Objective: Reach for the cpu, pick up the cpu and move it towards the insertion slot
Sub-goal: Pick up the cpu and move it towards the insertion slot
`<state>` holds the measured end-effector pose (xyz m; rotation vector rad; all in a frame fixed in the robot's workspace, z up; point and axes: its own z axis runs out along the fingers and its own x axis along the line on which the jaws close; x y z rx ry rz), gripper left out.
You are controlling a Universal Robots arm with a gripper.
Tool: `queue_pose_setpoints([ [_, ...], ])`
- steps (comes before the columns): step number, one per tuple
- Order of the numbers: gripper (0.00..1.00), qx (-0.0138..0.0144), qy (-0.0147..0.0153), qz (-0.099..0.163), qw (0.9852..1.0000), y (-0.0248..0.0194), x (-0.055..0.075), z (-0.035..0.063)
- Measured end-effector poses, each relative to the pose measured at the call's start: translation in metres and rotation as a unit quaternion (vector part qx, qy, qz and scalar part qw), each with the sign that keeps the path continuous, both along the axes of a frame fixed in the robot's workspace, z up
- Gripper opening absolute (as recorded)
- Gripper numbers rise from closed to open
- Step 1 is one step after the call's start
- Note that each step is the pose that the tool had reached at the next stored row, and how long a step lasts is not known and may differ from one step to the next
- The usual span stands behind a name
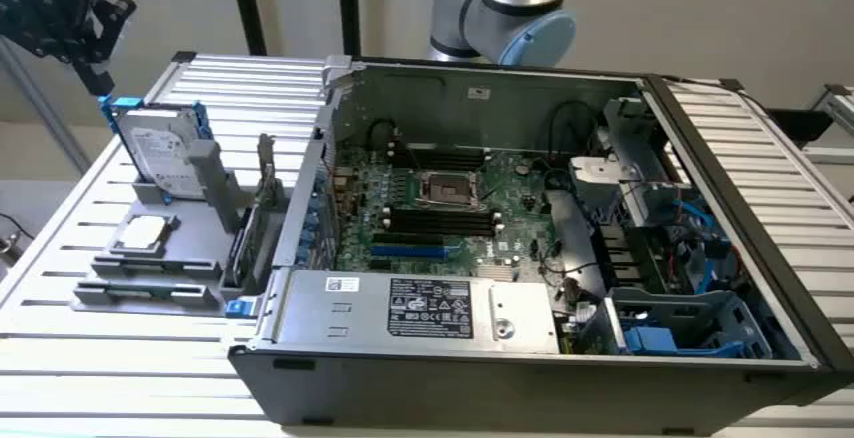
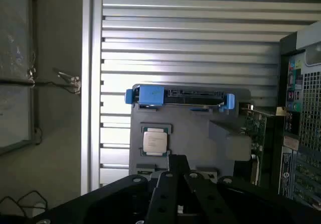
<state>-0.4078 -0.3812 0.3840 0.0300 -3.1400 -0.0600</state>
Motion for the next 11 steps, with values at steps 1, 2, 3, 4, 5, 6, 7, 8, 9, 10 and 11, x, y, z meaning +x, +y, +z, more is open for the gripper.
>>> queue_pose_setpoints([
  [1, 0.11, 0.0000, 0.0000, 0.000, 1.0000, 0.0000, 0.0000, 0.0000],
  [2, 0.11, 0.0000, 0.0000, 0.000, 1.0000, 0.0000, 0.0000, 0.0000],
  [3, 0.11, 0.0000, 0.0000, 0.000, 1.0000, 0.0000, 0.0000, 0.0000],
  [4, 0.11, 0.0000, 0.0000, 0.000, 1.0000, 0.0000, 0.0000, 0.0000],
  [5, 0.11, 0.0000, 0.0000, 0.000, 1.0000, 0.0000, 0.0000, 0.0000],
  [6, 0.11, 0.0000, 0.0000, 0.000, 1.0000, 0.0000, 0.0000, 0.0000],
  [7, 0.11, 0.0000, 0.0000, 0.000, 1.0000, 0.0000, 0.0000, 0.0000],
  [8, 0.11, 0.0000, 0.0000, 0.000, 1.0000, 0.0000, 0.0000, 0.0000],
  [9, 0.11, 0.0000, 0.0000, 0.000, 1.0000, 0.0000, 0.0000, 0.0000],
  [10, 0.11, 0.0000, 0.0000, 0.000, 1.0000, 0.0000, 0.0000, 0.0000],
  [11, 0.11, 0.0000, 0.0000, 0.000, 1.0000, 0.0000, 0.0000, 0.0000],
])
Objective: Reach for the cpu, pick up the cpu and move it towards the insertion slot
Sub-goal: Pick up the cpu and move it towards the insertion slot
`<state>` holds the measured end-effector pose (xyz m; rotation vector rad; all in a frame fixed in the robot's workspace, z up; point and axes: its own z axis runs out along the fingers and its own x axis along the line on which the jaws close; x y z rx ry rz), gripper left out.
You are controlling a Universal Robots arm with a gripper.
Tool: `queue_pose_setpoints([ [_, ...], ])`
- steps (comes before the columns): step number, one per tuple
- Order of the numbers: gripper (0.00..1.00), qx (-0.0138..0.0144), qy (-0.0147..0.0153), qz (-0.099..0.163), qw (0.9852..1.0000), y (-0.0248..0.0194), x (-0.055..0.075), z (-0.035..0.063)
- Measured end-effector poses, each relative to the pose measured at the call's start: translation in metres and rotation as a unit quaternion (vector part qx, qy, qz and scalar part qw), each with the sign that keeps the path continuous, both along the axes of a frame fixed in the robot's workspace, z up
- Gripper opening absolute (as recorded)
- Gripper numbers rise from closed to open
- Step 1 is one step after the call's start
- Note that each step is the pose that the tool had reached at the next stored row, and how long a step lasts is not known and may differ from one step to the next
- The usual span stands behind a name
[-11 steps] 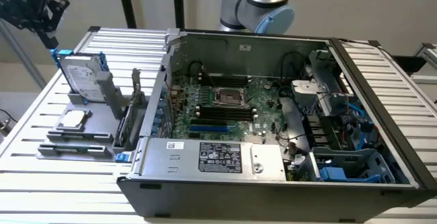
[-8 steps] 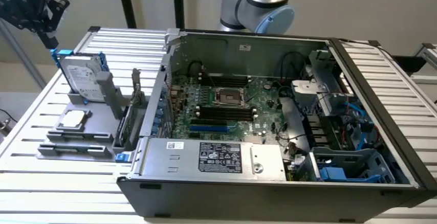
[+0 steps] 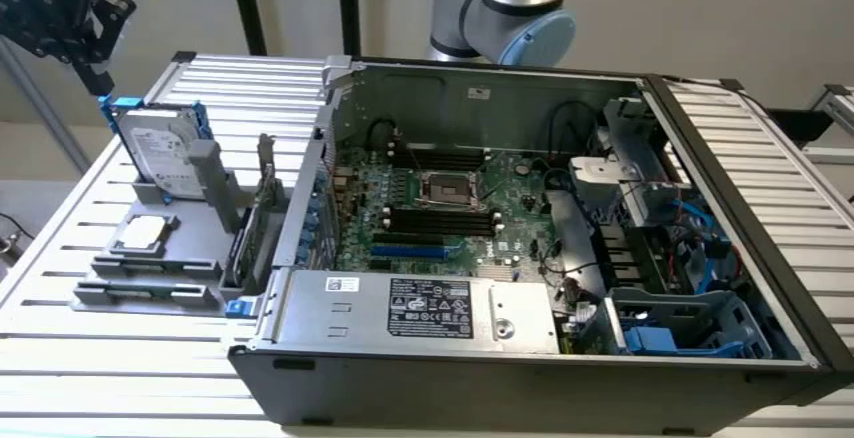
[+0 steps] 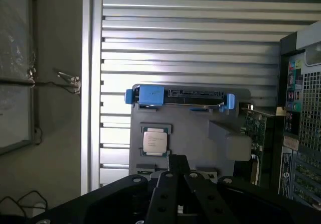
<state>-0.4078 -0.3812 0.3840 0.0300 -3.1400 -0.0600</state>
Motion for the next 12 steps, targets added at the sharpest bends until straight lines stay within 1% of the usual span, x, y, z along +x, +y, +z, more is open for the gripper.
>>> queue_pose_setpoints([
  [2, 0.11, -0.0001, 0.0001, 0.000, 1.0000, -0.0004, 0.000, -0.0003],
  [4, 0.11, 0.0000, 0.0000, 0.000, 1.0000, -0.0026, 0.000, -0.0017],
  [6, 0.11, 0.0000, 0.0001, 0.000, 1.0000, -0.0071, 0.000, -0.0036],
  [8, 0.11, 0.0000, 0.0001, 0.000, 1.0000, -0.0125, -0.001, -0.0060],
  [11, 0.11, 0.0000, 0.0012, 0.000, 1.0000, -0.0204, -0.002, -0.0091],
  [12, 0.11, 0.0000, 0.0016, 0.000, 1.0000, -0.0222, -0.003, -0.0101],
])
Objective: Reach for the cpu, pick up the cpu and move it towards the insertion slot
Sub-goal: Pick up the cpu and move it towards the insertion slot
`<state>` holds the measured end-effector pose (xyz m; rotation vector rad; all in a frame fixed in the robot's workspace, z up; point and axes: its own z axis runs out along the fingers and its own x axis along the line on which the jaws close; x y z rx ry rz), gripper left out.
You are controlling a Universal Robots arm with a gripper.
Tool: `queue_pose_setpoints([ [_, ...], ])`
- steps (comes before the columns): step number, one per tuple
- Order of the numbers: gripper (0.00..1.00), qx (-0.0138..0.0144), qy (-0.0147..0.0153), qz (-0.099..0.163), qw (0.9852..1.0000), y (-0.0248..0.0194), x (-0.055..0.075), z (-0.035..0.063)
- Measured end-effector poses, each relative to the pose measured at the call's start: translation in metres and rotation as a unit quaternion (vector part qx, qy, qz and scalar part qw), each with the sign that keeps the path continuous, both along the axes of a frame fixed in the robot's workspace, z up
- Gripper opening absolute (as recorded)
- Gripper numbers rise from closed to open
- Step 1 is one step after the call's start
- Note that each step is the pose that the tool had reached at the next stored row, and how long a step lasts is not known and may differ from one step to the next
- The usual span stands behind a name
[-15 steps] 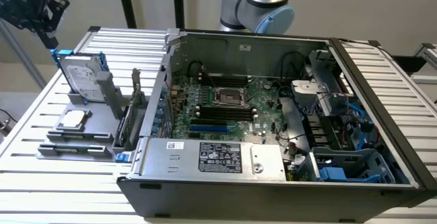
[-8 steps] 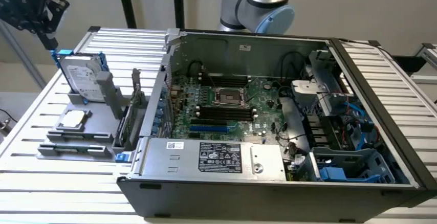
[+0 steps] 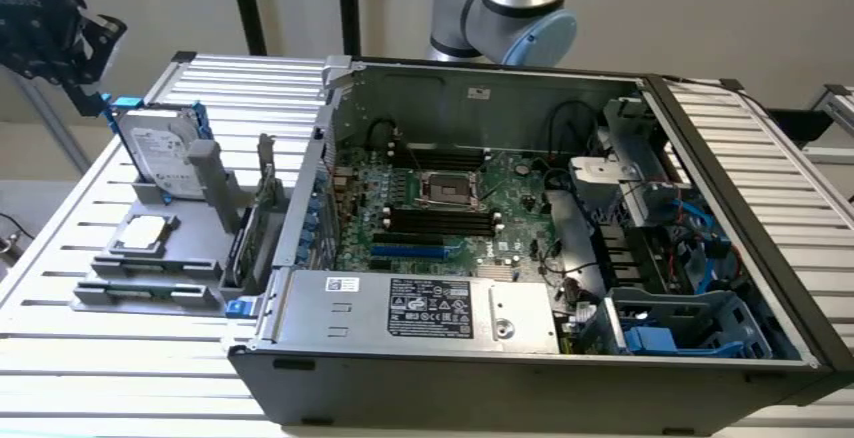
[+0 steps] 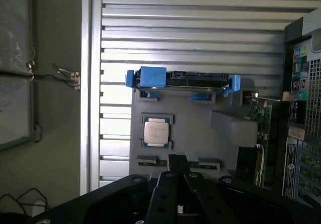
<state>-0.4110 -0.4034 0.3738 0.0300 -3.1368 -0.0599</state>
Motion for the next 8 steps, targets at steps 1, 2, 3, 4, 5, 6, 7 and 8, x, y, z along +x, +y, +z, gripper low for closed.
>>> queue_pose_setpoints([
  [1, 0.11, 0.0000, 0.0003, 0.000, 1.0000, -0.0012, -0.001, -0.0010],
  [2, 0.11, 0.0000, 0.0004, 0.000, 1.0000, -0.0021, -0.003, -0.0024],
  [3, 0.11, 0.0000, 0.0005, 0.000, 1.0000, -0.0027, -0.005, -0.0038],
  [4, 0.11, 0.0000, 0.0005, 0.000, 1.0000, -0.0031, -0.007, -0.0053],
  [5, 0.11, 0.0000, 0.0004, 0.000, 1.0000, -0.0033, -0.010, -0.0068],
  [6, 0.11, 0.0000, 0.0004, 0.000, 1.0000, -0.0036, -0.013, -0.0083],
  [7, 0.11, 0.0000, 0.0004, 0.000, 1.0000, -0.0037, -0.015, -0.0099],
  [8, 0.11, 0.0000, 0.0004, 0.000, 1.0000, -0.0037, -0.017, -0.0117],
])
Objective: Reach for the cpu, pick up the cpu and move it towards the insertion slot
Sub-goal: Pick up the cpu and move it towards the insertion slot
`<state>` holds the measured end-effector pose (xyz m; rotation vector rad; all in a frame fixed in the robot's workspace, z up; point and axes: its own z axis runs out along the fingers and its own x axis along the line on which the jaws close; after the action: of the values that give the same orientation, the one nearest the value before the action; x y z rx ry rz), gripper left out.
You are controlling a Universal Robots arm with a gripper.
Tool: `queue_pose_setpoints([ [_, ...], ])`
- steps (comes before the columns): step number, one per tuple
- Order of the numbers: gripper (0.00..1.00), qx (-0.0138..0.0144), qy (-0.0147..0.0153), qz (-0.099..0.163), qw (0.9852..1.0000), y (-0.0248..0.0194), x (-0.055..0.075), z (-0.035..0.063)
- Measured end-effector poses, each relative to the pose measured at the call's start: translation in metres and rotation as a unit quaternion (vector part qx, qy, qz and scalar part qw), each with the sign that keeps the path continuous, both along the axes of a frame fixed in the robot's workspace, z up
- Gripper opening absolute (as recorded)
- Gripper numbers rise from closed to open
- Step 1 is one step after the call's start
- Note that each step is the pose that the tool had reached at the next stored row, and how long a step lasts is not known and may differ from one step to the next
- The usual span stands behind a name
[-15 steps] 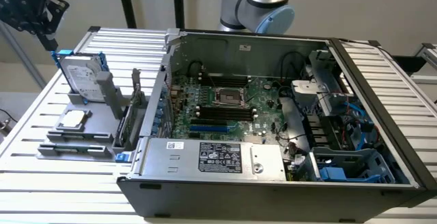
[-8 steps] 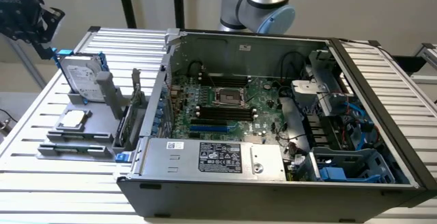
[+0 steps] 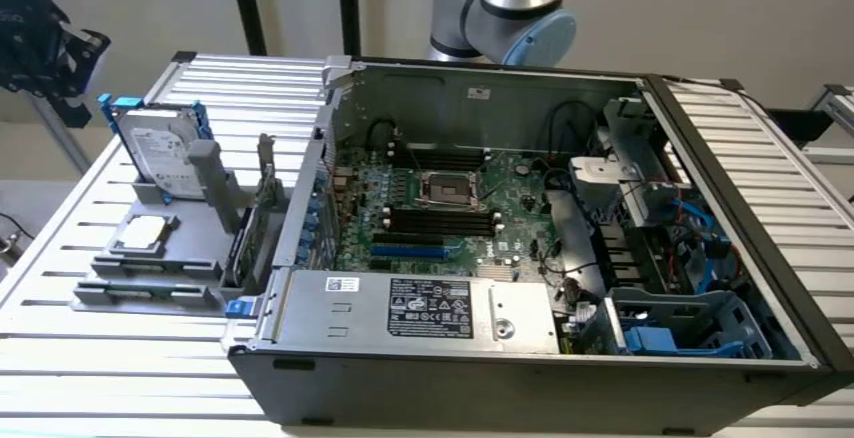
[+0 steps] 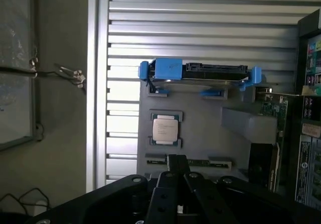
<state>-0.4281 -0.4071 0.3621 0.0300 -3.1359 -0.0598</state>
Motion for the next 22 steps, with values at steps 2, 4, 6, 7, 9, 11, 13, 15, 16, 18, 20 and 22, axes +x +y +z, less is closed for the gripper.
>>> queue_pose_setpoints([
  [2, 0.11, -0.0005, 0.0001, 0.000, 1.0000, -0.0001, -0.001, -0.0025],
  [4, 0.11, -0.0007, 0.0004, 0.000, 1.0000, -0.0001, -0.001, -0.0029],
  [6, 0.12, -0.0007, 0.0004, 0.000, 1.0000, -0.0001, -0.001, -0.0030],
  [7, 0.18, -0.0006, 0.0004, 0.000, 1.0000, -0.0001, -0.001, -0.0032],
  [9, 0.24, -0.0006, 0.0004, 0.000, 1.0000, -0.0001, -0.001, -0.0034],
  [11, 0.30, -0.0005, 0.0007, 0.000, 1.0000, -0.0001, -0.001, -0.0047],
  [13, 0.42, -0.0005, 0.0019, 0.000, 1.0000, -0.0002, -0.001, -0.0069],
  [15, 0.47, -0.0006, 0.0030, 0.000, 1.0000, -0.0003, -0.001, -0.0102],
  [16, 0.53, -0.0006, 0.0034, 0.000, 1.0000, -0.0004, -0.001, -0.0119],
  [18, 0.59, -0.0006, 0.0041, 0.000, 1.0000, -0.0006, 0.000, -0.0156],
  [20, 0.65, -0.0006, 0.0043, 0.000, 1.0000, -0.0006, 0.000, -0.0192],
  [22, 0.71, -0.0006, 0.0044, 0.000, 1.0000, -0.0008, 0.001, -0.0228],
])
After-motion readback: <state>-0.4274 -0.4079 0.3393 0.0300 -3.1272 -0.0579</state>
